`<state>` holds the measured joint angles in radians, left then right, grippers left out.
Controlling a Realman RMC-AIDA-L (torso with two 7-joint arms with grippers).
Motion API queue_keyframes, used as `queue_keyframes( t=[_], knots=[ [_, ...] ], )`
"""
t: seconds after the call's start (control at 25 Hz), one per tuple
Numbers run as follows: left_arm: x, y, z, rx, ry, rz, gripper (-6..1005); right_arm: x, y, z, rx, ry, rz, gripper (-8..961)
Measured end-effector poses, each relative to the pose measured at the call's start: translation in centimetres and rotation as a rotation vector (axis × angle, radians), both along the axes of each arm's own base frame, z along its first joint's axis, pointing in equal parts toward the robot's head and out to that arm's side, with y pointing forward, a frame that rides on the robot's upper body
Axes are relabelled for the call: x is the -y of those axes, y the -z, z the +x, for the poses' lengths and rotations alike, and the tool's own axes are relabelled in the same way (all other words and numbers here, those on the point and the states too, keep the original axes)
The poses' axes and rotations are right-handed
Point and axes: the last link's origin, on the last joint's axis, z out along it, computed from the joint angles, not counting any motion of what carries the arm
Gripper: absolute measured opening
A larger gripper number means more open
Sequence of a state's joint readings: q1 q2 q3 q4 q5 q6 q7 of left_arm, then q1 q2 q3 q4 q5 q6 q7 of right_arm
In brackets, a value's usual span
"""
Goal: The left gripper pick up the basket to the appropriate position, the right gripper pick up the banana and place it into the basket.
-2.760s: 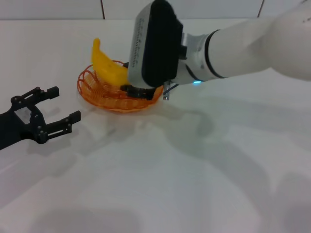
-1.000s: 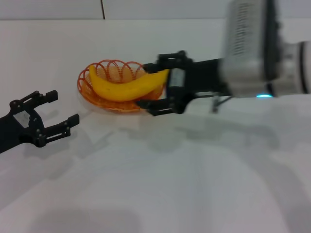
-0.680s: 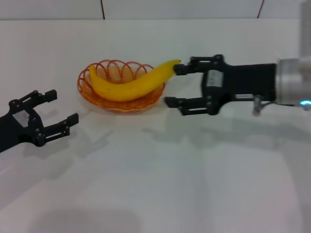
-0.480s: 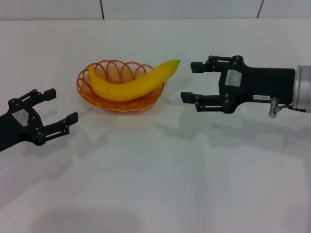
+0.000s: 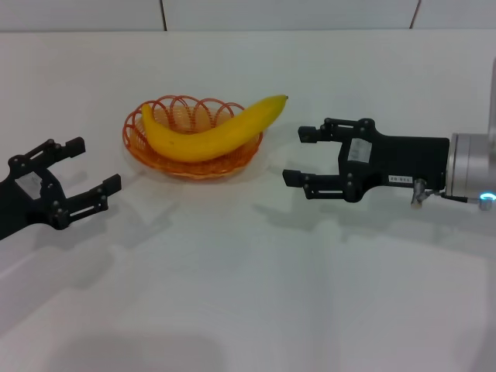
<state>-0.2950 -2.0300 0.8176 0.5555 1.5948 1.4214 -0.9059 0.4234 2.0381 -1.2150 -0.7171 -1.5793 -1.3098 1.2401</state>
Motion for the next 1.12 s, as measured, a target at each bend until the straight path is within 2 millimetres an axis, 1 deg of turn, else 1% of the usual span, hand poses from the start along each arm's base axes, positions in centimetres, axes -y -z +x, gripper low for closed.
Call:
queue_keyframes(
  t=[0.64,0.84,1.12],
  knots=[
    [0.1,-0.2,-0.3,-0.006,-0.011,-0.005,857,0.5,0.4,0.9,0.027,0.013,-0.017,773],
    [0.1,0.0,-1.2,-0.036,-0.056,-0.014,857,0.5,0.4,0.9,0.025,0.017,-0.019,773],
    [0.1,0.3,-1.5,-0.058,-0.070,-0.022,857,0.6,0.5,1.0,0.023,0.023,-0.022,773]
  ],
)
